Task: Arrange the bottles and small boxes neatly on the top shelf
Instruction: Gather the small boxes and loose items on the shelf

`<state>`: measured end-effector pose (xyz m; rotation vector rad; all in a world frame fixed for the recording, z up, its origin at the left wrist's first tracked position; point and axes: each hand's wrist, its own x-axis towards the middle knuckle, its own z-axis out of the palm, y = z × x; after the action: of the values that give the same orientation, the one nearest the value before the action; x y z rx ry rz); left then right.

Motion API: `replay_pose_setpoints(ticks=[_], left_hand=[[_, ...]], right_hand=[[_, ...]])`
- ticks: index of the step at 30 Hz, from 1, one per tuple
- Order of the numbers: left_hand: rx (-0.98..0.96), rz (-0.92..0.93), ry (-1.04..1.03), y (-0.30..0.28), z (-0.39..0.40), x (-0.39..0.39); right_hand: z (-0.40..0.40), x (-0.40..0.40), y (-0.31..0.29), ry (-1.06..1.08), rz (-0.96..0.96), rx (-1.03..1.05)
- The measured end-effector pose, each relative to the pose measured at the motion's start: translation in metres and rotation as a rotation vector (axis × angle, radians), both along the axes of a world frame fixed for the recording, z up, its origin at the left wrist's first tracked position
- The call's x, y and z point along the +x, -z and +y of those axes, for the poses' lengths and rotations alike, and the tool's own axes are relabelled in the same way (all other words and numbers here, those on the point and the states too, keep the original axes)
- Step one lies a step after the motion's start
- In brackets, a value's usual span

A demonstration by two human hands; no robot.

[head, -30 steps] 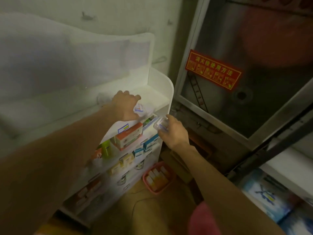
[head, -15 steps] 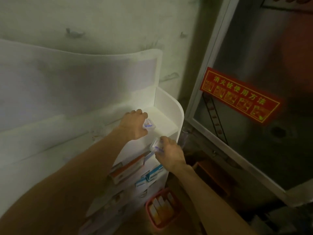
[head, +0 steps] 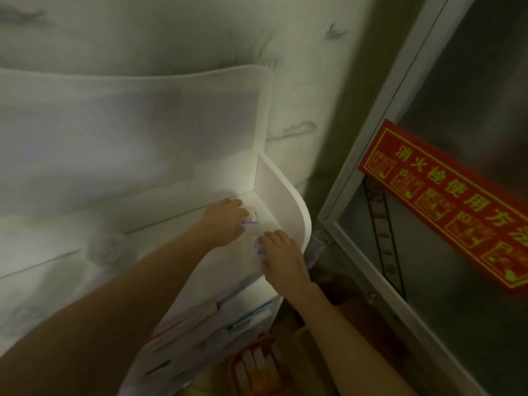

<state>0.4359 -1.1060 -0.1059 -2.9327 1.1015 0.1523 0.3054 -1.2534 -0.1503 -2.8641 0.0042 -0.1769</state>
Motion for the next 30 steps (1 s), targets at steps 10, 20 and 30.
replay_pose_setpoints(ticks=[10,20,30], left_hand=[[-0.037,-0.112,-0.054,-0.030,0.030,0.012],[0.011,-0.312,-0.006,-0.132,0.168,-0.014],[0.158,-0.561,-0.210,-0.205,0.406,-0.122]], right_hand=[[0.008,0.026,-0.014,0.041,0.019,0.193],[0.136,0.072,-0.111,-0.044,-0.417,0.320],[0.351,0.025,-0.169,-0.317,-0.414,-0.124]])
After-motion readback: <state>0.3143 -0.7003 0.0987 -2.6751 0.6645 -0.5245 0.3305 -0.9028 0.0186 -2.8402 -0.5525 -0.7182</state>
